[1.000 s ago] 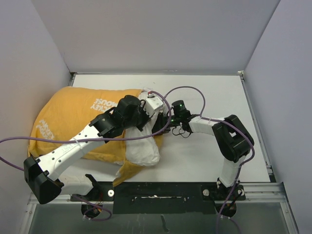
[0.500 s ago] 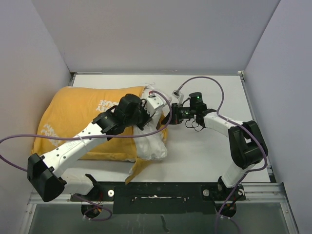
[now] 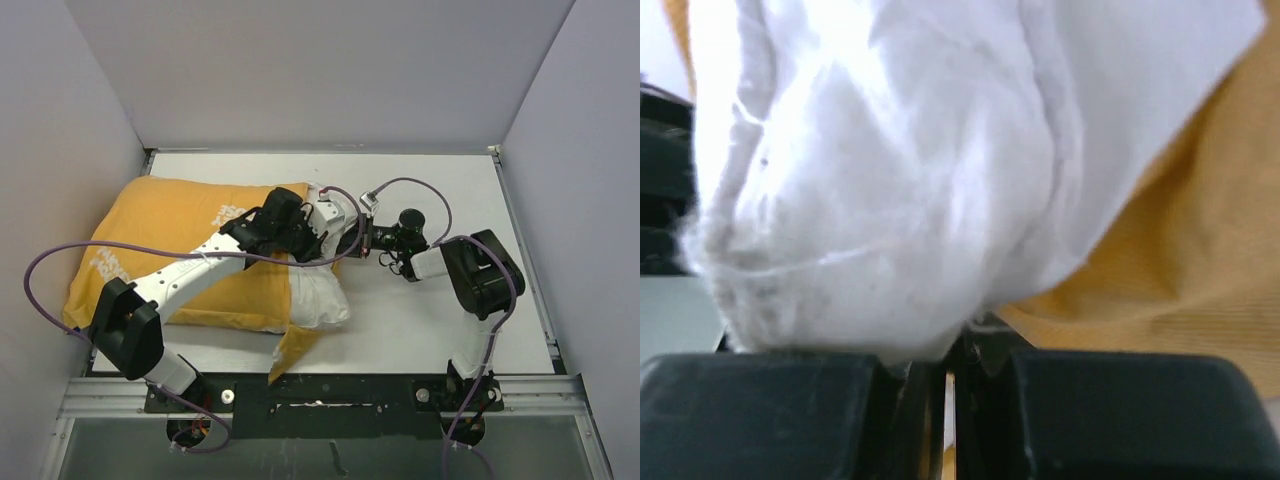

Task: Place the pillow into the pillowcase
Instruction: Stuff the pillow into the pillowcase.

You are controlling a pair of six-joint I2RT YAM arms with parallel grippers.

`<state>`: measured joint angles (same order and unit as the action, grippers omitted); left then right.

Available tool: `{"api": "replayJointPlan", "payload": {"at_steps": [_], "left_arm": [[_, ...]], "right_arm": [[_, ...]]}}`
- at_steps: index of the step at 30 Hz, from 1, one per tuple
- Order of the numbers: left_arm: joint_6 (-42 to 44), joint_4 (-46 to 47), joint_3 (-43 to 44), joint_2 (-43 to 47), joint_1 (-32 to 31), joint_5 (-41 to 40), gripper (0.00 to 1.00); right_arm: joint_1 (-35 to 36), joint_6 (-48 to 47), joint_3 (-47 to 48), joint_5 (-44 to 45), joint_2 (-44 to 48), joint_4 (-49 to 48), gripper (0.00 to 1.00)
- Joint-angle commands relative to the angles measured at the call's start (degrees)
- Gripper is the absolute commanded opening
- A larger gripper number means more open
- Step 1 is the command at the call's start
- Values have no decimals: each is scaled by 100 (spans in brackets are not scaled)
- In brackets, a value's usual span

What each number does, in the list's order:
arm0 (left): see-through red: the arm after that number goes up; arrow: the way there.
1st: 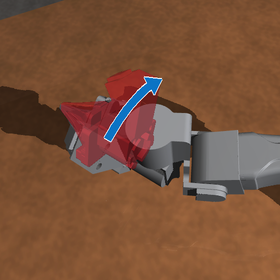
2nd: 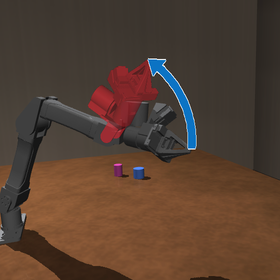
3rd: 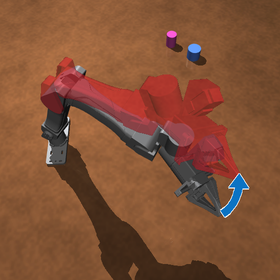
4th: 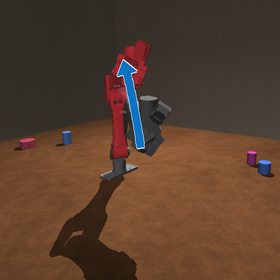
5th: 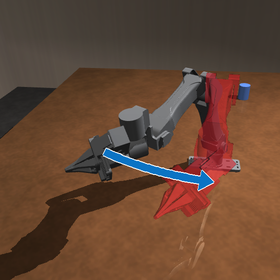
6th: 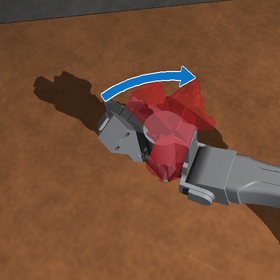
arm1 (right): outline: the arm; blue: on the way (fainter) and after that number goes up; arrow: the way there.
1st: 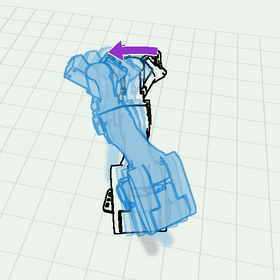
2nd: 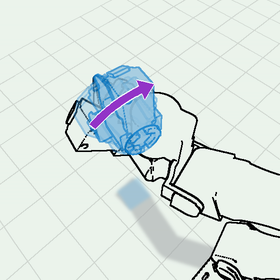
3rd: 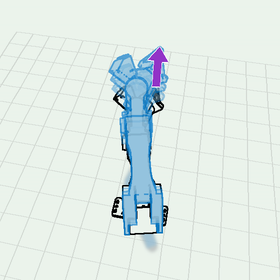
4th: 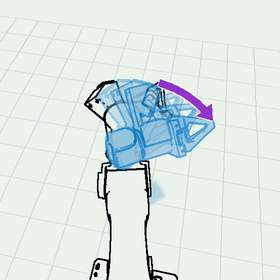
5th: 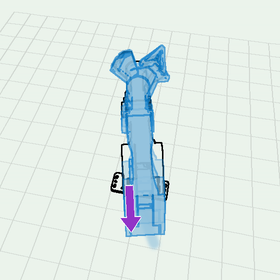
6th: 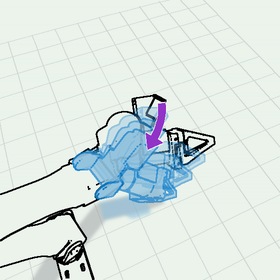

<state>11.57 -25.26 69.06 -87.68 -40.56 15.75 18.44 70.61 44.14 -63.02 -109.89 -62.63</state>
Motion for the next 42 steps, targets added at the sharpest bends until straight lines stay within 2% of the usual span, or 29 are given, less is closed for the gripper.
{"api": "replayJointPlan", "payload": {"at_steps": [1,9,16,20,23,29,32,37,42], "left_arm": [[261,-427,-115,-166,284,279,0],[609,-274,-522,-418,444,770,0],[621,-56,-569,-792,579,1511,0],[618,-28,-711,-1044,608,1809,0],[727,-368,-684,-1291,669,1902,0],[788,-665,-763,-1195,760,2295,0],[871,-713,-820,-1116,761,2625,0],[946,-967,-695,-1479,726,2839,0],[769,-1227,-279,-2064,742,2608,0]], "right_arm": [[104,1288,247,-228,991,-2251,0],[-182,1649,343,-134,2072,-2245,0],[-143,2281,863,-95,2412,-2250,0],[-385,2506,1128,-43,2595,-2262,0],[-800,2684,1179,-10,2702,-2257,0],[-2285,3002,862,163,2857,-2245,0],[-2557,2933,817,199,2786,-2259,0],[-2344,2818,1403,177,2478,-2262,0],[-1523,2532,1836,-306,2715,-2123,0]]}}
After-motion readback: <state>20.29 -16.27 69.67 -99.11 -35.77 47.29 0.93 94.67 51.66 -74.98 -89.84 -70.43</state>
